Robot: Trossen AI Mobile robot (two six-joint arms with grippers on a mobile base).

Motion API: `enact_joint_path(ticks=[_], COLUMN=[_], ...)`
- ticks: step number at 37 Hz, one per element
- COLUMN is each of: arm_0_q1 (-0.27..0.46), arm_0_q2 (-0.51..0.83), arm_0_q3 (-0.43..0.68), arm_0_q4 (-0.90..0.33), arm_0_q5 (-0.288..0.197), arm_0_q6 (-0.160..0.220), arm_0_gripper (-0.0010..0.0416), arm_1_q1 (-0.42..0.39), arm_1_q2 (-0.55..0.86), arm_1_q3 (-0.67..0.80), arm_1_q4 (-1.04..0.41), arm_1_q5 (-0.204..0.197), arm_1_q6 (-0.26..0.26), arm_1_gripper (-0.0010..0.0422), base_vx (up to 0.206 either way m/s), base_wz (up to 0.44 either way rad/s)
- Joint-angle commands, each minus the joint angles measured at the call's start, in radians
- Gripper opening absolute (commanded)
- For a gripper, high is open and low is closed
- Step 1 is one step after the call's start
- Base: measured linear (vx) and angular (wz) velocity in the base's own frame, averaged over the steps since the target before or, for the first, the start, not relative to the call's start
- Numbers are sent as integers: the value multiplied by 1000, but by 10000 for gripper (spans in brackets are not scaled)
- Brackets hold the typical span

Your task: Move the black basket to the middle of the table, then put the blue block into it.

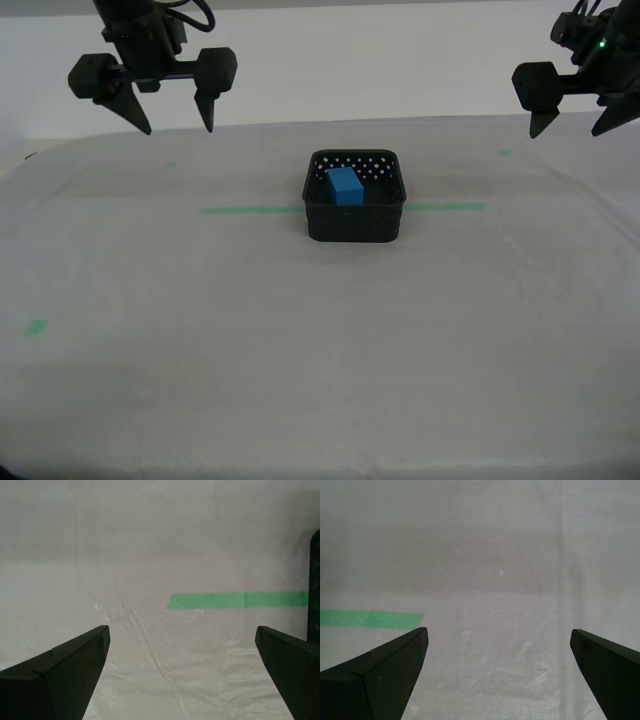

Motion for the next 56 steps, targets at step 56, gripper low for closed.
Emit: enact_joint_path(ticks=[56], arm_0_q1=[1], arm_0_q2=[-1], arm_0_q3=[1], arm_0_q4=[0], arm_0_q5=[-1], arm_0_q6=[-1], arm_0_gripper=[399], arm_1_q1=[91], arm_1_q2=[-64], arm_1_q3=[-239], arm_1_q4=[253], arm_1_q5=[61], arm_1_q6=[94], arm_1_gripper=[400], base_vx=[0], base_wz=[0])
